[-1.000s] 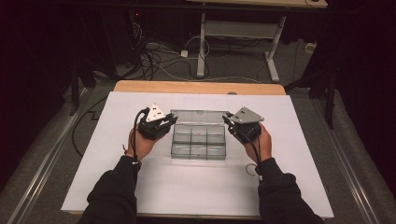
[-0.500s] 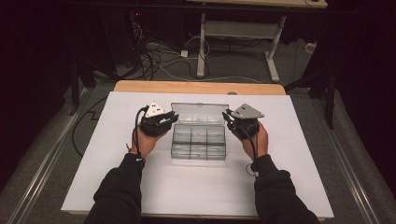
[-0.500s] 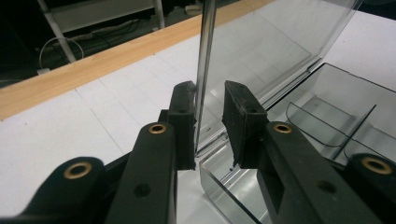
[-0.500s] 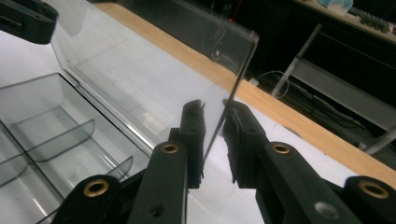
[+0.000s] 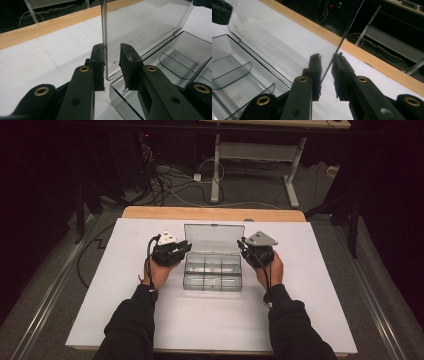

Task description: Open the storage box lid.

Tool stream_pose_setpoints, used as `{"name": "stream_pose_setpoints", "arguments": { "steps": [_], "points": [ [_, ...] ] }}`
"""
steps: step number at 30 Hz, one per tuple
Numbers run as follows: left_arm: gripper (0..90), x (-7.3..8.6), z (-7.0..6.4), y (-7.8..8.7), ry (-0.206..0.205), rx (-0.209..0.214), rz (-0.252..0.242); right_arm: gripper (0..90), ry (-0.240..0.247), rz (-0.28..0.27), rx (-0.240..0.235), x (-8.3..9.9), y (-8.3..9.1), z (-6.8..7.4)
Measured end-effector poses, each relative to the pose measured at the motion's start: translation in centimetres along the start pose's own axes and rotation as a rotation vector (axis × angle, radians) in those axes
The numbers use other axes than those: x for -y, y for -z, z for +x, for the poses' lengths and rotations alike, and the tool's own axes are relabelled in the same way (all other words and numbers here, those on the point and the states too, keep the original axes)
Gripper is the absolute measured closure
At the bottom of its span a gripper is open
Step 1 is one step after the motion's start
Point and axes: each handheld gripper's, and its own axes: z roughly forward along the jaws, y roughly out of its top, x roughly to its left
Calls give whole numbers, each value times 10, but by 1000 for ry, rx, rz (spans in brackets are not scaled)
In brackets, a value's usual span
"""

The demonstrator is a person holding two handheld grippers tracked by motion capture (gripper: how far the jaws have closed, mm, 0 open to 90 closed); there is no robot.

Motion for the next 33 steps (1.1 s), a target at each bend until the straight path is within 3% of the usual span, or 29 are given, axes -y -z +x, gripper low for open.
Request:
{"name": "stream_pose_setpoints", "arguments": {
  "steps": [15, 22, 33],
  "points": [
    [699, 4, 0, -9, 5, -31, 35, 738, -19, 56, 12, 10, -16, 3],
    [687, 6, -4, -12, 19, -52, 62, 723, -27, 109, -18, 15, -21, 4],
    [651, 8, -5, -14, 17, -46, 56, 707, -30, 118, -19, 17, -22, 6]
  ]
}}
